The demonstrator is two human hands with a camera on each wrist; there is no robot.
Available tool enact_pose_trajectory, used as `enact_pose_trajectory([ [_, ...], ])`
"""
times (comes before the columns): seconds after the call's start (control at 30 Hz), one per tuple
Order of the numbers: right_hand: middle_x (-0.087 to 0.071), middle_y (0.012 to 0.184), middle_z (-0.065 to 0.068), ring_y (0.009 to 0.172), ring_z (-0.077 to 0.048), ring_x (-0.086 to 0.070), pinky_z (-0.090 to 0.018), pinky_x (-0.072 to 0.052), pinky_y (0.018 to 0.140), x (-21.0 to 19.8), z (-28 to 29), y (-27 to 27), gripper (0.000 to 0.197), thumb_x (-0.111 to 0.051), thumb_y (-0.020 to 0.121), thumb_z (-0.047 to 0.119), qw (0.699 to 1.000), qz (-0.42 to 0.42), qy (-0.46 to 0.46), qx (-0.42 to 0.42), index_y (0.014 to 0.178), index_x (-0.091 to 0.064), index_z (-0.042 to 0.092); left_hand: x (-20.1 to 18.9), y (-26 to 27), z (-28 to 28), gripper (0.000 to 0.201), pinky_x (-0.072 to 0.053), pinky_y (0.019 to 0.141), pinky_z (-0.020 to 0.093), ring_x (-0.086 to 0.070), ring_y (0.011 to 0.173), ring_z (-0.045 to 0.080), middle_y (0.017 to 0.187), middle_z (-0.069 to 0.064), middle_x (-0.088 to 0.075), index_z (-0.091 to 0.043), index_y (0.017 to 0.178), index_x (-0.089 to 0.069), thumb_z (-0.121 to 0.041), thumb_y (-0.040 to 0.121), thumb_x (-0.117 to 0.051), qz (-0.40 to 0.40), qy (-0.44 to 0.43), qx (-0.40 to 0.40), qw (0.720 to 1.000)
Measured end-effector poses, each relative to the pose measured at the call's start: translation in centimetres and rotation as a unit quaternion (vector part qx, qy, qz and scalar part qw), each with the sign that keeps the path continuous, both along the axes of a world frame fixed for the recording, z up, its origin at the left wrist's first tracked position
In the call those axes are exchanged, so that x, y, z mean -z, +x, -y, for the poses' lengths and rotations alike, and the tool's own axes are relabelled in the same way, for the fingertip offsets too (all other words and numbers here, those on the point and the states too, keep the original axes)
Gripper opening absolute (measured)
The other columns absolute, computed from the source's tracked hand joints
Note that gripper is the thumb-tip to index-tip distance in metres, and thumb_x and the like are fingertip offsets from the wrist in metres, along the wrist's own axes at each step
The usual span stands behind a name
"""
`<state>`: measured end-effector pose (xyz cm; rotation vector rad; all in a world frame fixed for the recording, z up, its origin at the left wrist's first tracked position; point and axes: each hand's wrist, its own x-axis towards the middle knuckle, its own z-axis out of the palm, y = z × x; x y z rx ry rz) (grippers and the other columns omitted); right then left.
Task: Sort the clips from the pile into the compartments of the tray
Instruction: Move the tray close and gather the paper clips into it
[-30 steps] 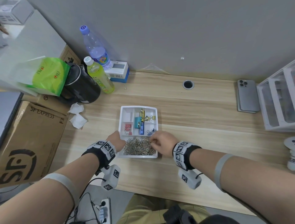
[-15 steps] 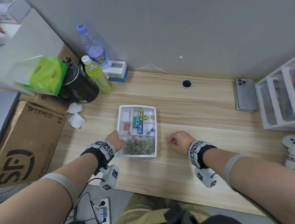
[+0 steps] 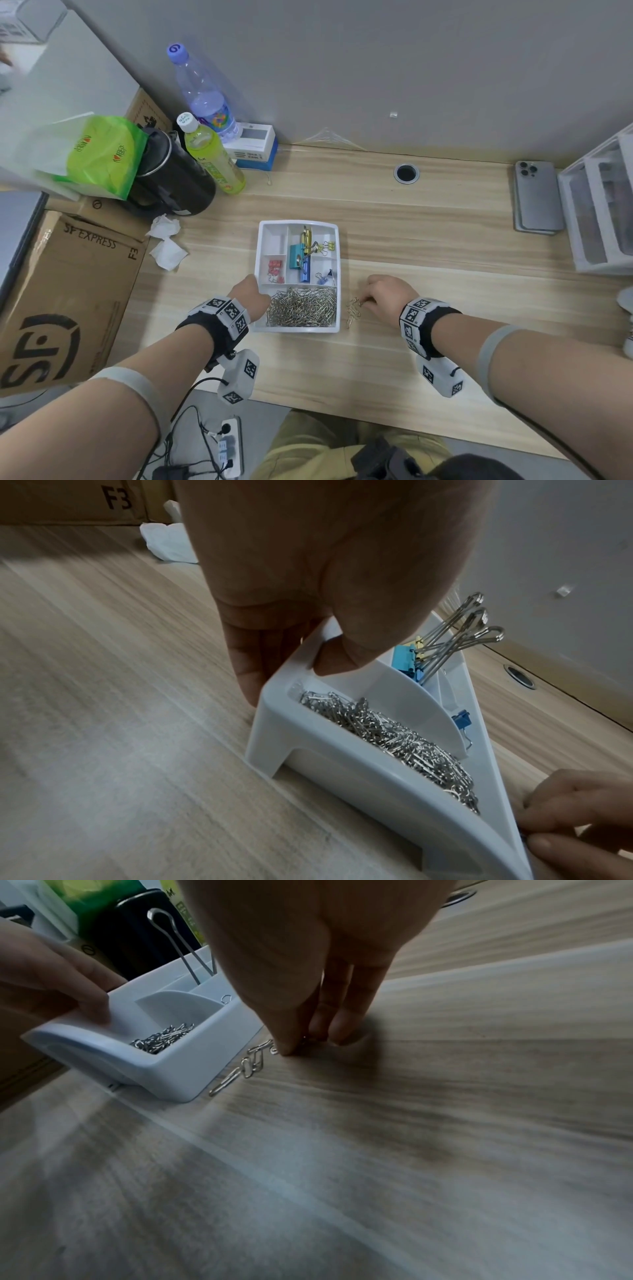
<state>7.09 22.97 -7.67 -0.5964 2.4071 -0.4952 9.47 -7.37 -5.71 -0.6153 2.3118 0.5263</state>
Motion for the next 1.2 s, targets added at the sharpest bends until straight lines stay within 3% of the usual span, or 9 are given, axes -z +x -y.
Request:
enact_pose_trajectory([
  [0.2, -0.069, 0.093, -0.006, 0.091, -0.024, -0.062, -0.028, -0.044, 0.078, 0.1, 1.0, 0.4, 0.019, -0.056, 0.09, 0.016, 1.0, 0.014, -0.006, 0.019, 0.09, -0.075, 0.012, -0.1, -0.1, 0.3, 0.026, -0.054, 0.074, 0.037, -0.063, 0.088, 0.027, 0.098, 0.012, -0.064, -0.007, 0.107, -0.052, -0.018, 0.083, -0.052, -0.004, 0.011, 0.003, 1.0],
  [0.3, -0.066, 0.083, -0.001, 0.081, -0.019, -0.059, -0.029, -0.048, 0.074, 0.0, 1.7, 0.5, 0.02, -0.06, 0.086, 0.026, 1.0, 0.024, -0.002, 0.009, 0.083, -0.073, 0.012, -0.1, -0.1, 0.4, 0.025, -0.053, 0.071, 0.036, -0.063, 0.087, 0.027, 0.097, 0.012, -0.064, -0.009, 0.106, -0.051, -0.019, 0.083, -0.052, -0.001, 0.013, 0.004, 1.0],
  [0.43, -0.063, 0.088, -0.003, 0.081, -0.022, -0.06, -0.037, -0.054, 0.074, 0.4, 2.3, 0.8, 0.042, -0.068, 0.074, 0.052, 0.999, 0.018, 0.034, 0.001, 0.085, -0.069, 0.012, -0.3, -0.1, 0.3, 0.026, -0.054, 0.071, 0.036, -0.064, 0.086, 0.026, 0.097, 0.012, -0.065, -0.009, 0.106, -0.053, -0.019, 0.082, -0.052, -0.003, 0.018, 0.007, 1.0],
  [0.6, -0.06, 0.099, -0.001, 0.09, -0.021, -0.057, -0.036, -0.051, 0.081, 0.6, 2.3, 1.2, 0.045, -0.074, 0.072, 0.053, 0.999, 0.014, 0.026, -0.021, 0.098, -0.066, 0.016, -0.4, 0.0, 0.0, 0.025, -0.05, 0.072, 0.035, -0.062, 0.091, 0.027, 0.1, 0.01, -0.061, -0.008, 0.11, -0.048, -0.016, 0.087, -0.052, 0.002, 0.006, 0.004, 1.0],
  [0.73, -0.057, 0.099, 0.003, 0.09, -0.018, -0.055, -0.035, -0.051, 0.08, 0.6, 2.2, 1.2, 0.049, -0.074, 0.068, 0.057, 1.0, 0.009, 0.011, -0.025, 0.097, -0.066, 0.018, -0.3, 0.0, 0.0, 0.025, -0.048, 0.07, 0.033, -0.061, 0.093, 0.027, 0.103, 0.011, -0.061, -0.008, 0.112, -0.048, -0.015, 0.089, -0.051, -0.002, 0.003, 0.005, 1.0],
  [1.0, -0.06, 0.103, -0.001, 0.101, -0.023, -0.058, -0.037, -0.051, 0.084, 0.4, 1.8, 1.7, 0.022, -0.067, 0.08, 0.027, 1.0, 0.001, -0.029, -0.002, 0.101, -0.07, 0.019, -0.4, 0.0, -0.2, 0.026, -0.045, 0.069, 0.032, -0.06, 0.094, 0.027, 0.105, 0.011, -0.06, -0.006, 0.114, -0.048, -0.015, 0.09, -0.051, -0.003, 0.0, 0.009, 1.0],
  [1.2, -0.06, 0.101, -0.002, 0.098, -0.023, -0.057, -0.035, -0.049, 0.084, 0.3, 1.5, 1.6, 0.024, -0.062, 0.08, 0.019, 0.999, 0.007, -0.046, -0.009, 0.102, -0.071, 0.016, -0.4, 0.0, -0.1, 0.026, -0.044, 0.069, 0.032, -0.058, 0.093, 0.026, 0.105, 0.01, -0.059, -0.007, 0.114, -0.047, -0.015, 0.09, -0.051, -0.001, 0.0, 0.007, 1.0],
])
